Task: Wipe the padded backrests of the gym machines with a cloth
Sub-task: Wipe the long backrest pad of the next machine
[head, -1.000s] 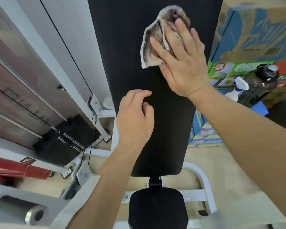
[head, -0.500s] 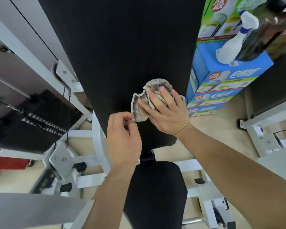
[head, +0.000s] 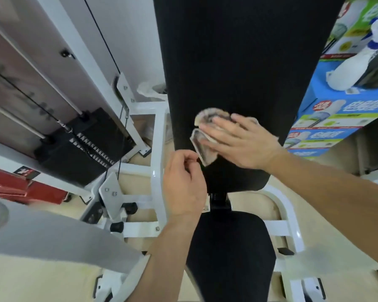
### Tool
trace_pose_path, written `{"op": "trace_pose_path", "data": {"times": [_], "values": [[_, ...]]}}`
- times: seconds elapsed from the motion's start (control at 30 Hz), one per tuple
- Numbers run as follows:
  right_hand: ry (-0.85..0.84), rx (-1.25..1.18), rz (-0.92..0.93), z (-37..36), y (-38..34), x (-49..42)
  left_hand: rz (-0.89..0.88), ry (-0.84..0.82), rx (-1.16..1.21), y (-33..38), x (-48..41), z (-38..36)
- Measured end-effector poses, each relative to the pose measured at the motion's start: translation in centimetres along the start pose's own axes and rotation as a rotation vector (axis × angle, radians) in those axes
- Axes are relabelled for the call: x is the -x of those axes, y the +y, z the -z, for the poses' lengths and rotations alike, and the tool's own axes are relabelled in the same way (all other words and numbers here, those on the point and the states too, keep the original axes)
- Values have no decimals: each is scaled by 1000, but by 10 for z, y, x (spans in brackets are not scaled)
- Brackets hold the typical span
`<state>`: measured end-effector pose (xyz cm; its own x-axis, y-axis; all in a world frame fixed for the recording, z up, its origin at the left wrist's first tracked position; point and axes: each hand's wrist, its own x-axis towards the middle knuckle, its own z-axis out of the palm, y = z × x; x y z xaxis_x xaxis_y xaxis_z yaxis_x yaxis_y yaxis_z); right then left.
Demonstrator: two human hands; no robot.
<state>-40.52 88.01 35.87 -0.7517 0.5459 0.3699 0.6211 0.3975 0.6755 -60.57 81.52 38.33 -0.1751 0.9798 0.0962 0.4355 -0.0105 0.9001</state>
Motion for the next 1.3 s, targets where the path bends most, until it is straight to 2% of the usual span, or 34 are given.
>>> {"op": "trace_pose_path", "data": {"times": [0.13,0.2,0.23,0.43,0.6,0.7,0.83,0.93,1.1,1.2,1.3], "values": [[122,24,-334,51,93,-114,23,90,34,29,-19,33],[151,29,-459,60,99,-135,47,132,63,35,-24,41],[137,15,-464,59,91,-137,68,154,68,36,-24,43],[116,-119,-102,-2,-46,-73,148,179,70,-12,-6,33],[-32,-106,112,-51,-147,2,218,171,27,-51,10,20],[-185,-57,307,-65,-169,43,246,169,-6,-65,17,13],[-227,-76,355,-58,-142,86,271,133,-12,-62,25,4],[-165,-72,245,-40,-76,99,248,78,-22,-45,28,-3],[123,36,-29,-11,58,59,161,16,0,-3,19,-26],[209,52,-216,-4,75,50,114,-16,34,15,16,-40],[232,61,-304,-14,47,58,131,-45,51,11,23,-51]]}}
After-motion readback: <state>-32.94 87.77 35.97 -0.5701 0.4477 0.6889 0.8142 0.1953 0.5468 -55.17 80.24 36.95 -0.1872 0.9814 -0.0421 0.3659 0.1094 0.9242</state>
